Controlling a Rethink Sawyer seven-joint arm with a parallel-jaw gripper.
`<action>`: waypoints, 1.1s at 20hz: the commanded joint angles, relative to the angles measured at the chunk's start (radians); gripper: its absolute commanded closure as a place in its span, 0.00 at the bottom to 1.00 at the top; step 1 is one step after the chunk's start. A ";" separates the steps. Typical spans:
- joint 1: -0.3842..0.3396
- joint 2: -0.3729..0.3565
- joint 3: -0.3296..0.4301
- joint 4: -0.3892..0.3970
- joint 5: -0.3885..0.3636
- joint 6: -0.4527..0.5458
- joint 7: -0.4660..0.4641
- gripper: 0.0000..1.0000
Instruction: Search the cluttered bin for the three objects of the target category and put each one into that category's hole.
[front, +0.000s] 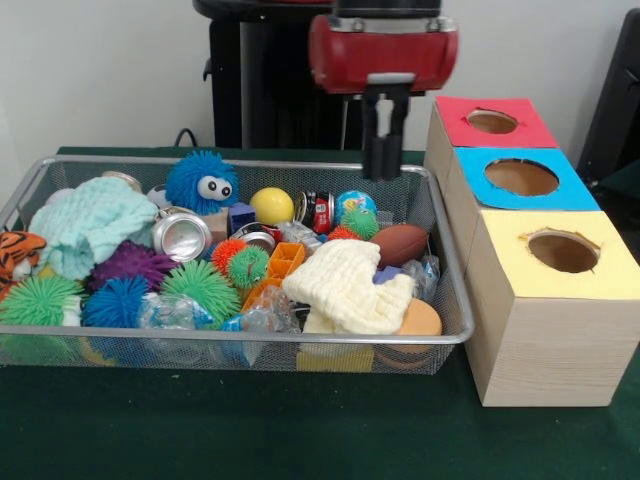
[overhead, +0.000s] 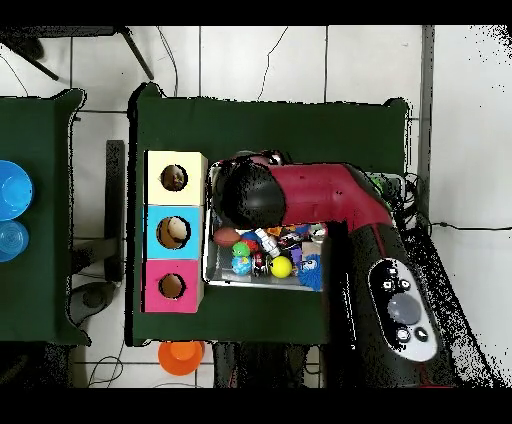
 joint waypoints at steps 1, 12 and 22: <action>-0.077 0.046 0.081 0.047 -0.090 0.141 -0.265 1.00; -0.247 0.085 0.189 -0.047 -0.175 0.264 -0.455 1.00; -0.314 0.138 0.246 -0.129 -0.266 0.370 -0.585 0.00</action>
